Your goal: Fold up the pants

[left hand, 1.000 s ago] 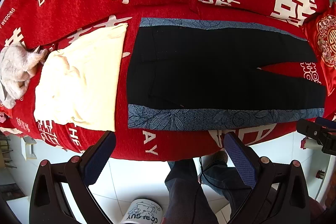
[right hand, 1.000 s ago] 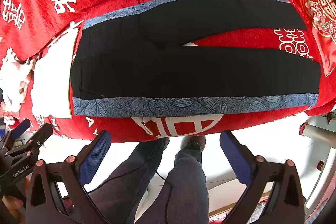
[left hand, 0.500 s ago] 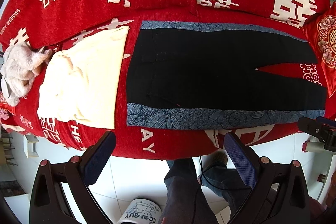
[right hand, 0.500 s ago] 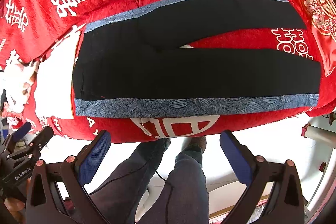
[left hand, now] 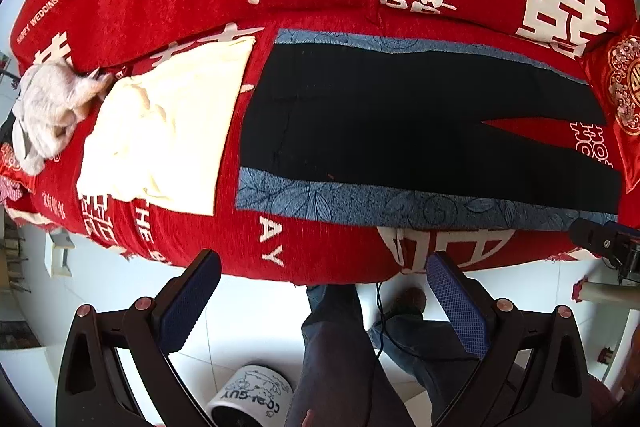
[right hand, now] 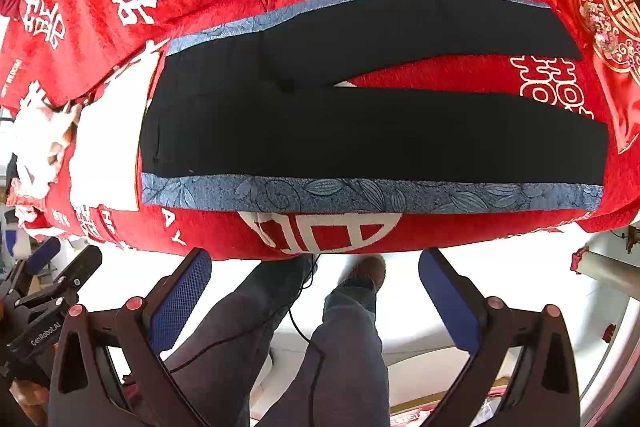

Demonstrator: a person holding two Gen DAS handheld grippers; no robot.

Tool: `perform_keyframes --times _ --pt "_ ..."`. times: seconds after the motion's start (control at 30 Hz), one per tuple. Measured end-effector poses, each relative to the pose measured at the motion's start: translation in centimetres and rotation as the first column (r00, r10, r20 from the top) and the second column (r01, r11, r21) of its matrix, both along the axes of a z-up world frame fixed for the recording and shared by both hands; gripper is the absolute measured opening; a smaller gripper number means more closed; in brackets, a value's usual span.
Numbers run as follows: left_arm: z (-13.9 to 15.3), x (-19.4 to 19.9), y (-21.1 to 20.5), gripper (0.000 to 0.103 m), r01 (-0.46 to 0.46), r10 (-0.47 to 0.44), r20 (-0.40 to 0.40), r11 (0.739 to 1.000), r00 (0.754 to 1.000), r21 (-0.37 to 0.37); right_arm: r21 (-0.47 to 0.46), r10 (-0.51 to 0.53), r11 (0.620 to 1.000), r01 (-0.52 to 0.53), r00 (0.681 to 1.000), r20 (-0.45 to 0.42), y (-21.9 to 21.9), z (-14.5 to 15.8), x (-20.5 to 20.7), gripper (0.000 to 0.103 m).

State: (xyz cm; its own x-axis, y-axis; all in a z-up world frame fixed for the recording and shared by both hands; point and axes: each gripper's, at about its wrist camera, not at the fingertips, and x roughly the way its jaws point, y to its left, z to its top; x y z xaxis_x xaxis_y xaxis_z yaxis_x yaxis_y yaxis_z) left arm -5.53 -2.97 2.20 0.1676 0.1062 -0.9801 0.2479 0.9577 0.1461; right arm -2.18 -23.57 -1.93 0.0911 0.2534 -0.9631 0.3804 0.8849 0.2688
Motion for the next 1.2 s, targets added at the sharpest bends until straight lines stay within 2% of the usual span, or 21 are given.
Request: perform_keyframes --times 0.33,0.53,0.9,1.2 --pt "-0.3 -0.2 0.2 0.103 0.023 -0.023 0.032 1.0 0.999 -0.012 0.009 -0.032 0.999 0.032 0.999 -0.004 -0.3 -0.2 -0.8 0.103" --pt "-2.1 0.8 1.4 0.103 0.043 -0.043 0.0 0.999 0.999 -0.018 -0.007 -0.072 0.997 0.072 0.997 -0.019 0.4 -1.1 -0.5 0.103" --pt "-7.8 4.0 2.7 0.103 0.099 -0.102 -0.073 0.994 0.992 -0.046 -0.018 -0.145 0.989 0.145 0.988 -0.047 2.5 -4.9 1.3 0.103" --pt "-12.9 6.4 3.1 0.103 0.094 -0.097 -0.064 0.994 0.993 -0.051 -0.001 -0.168 0.986 0.168 0.985 -0.028 4.2 -9.8 2.6 0.103"
